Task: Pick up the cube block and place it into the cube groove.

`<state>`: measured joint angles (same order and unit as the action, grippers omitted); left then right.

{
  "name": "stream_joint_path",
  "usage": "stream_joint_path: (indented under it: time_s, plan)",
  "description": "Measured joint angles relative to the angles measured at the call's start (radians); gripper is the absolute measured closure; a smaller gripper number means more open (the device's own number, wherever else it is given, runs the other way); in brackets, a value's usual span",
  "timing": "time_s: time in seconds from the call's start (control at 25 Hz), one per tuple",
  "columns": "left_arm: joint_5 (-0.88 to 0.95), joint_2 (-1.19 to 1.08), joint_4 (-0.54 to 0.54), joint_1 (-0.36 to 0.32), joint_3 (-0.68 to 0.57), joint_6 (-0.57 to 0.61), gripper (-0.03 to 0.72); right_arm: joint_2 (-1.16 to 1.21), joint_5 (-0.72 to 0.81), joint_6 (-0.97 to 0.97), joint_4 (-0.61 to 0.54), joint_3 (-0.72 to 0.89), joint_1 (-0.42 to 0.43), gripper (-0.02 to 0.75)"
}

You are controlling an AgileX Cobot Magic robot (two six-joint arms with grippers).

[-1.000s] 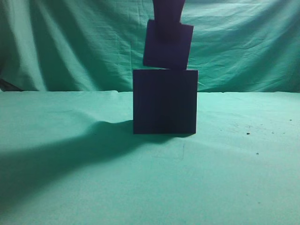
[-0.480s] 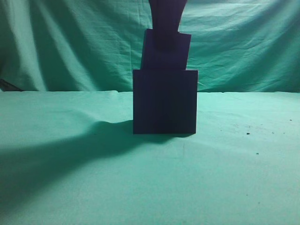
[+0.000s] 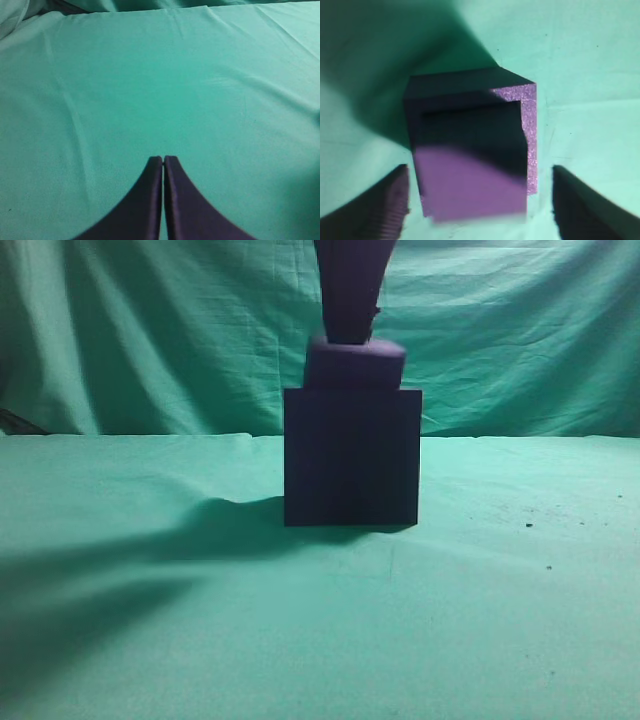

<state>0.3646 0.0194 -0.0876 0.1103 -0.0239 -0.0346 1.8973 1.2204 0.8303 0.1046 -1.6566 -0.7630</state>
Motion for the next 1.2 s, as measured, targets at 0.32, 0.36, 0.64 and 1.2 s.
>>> stream_joint_path:
  time_s: [0.32, 0.36, 0.64, 1.2]
  plan:
    - [0.000, 0.000, 0.000, 0.000, 0.000, 0.000, 0.688, 0.000, 0.003, -0.023, 0.001, 0.000, 0.000, 0.124]
    - [0.000, 0.000, 0.000, 0.000, 0.000, 0.000, 0.688, 0.000, 0.003, -0.026, 0.003, 0.000, 0.000, 0.124]
    - [0.000, 0.000, 0.000, 0.000, 0.000, 0.000, 0.688, -0.099, 0.015, -0.174, 0.021, 0.000, 0.000, 0.449]
    - [0.000, 0.000, 0.000, 0.000, 0.000, 0.000, 0.688, -0.470, 0.028, -0.709, -0.087, 0.049, 0.117, 0.738]
